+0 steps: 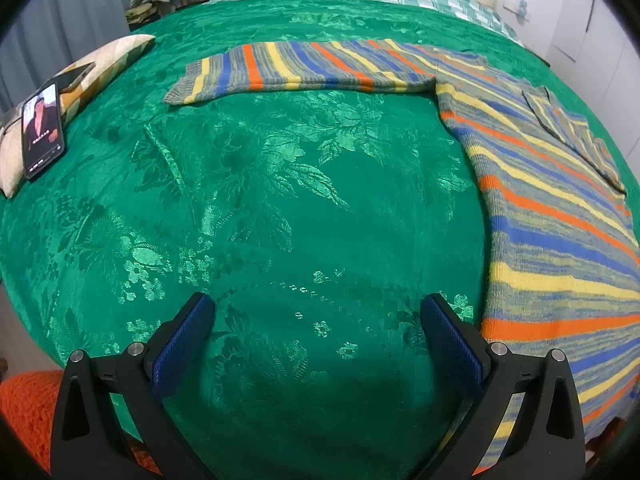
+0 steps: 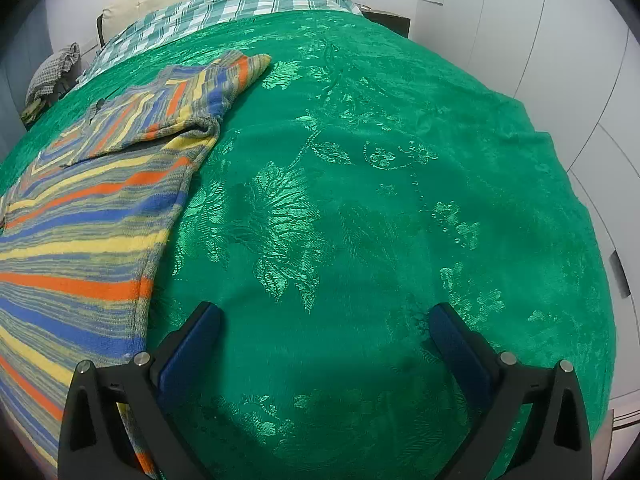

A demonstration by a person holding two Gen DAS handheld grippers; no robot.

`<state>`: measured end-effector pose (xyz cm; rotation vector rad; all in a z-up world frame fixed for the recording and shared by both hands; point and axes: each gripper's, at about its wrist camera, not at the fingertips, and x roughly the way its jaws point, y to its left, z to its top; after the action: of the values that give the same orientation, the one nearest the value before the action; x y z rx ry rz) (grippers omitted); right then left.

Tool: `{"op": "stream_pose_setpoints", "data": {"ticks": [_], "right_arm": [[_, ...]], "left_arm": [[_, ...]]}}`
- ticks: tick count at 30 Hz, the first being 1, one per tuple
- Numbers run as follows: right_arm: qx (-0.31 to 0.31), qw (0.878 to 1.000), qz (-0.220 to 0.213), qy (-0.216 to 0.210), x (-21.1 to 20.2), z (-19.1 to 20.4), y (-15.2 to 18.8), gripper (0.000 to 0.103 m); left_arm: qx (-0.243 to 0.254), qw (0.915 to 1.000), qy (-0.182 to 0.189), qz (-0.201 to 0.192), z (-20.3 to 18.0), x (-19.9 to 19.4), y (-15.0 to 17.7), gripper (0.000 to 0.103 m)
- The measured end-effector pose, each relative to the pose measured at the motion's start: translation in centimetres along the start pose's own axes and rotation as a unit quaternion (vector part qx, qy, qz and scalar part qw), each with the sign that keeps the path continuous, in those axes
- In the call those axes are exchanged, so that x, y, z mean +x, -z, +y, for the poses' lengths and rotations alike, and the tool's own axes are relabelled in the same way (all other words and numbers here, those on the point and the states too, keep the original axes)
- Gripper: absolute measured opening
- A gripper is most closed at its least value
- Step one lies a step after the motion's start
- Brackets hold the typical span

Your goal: Fold small clothes

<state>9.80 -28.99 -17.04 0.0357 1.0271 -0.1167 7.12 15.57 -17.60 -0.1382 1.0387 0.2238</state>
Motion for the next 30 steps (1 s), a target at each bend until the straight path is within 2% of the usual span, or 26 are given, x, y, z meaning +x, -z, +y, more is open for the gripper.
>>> {"op": "stream_pose_setpoints", "data": {"ticks": [30], "right_arm": [[-0.002,1.000,-0.001,0.003,0.10,0.10,-0.17,0.103]], "left_arm": [[0.000,1.0000,-0.002,0.000,-0.10,0.00,0.06,0.103]]}}
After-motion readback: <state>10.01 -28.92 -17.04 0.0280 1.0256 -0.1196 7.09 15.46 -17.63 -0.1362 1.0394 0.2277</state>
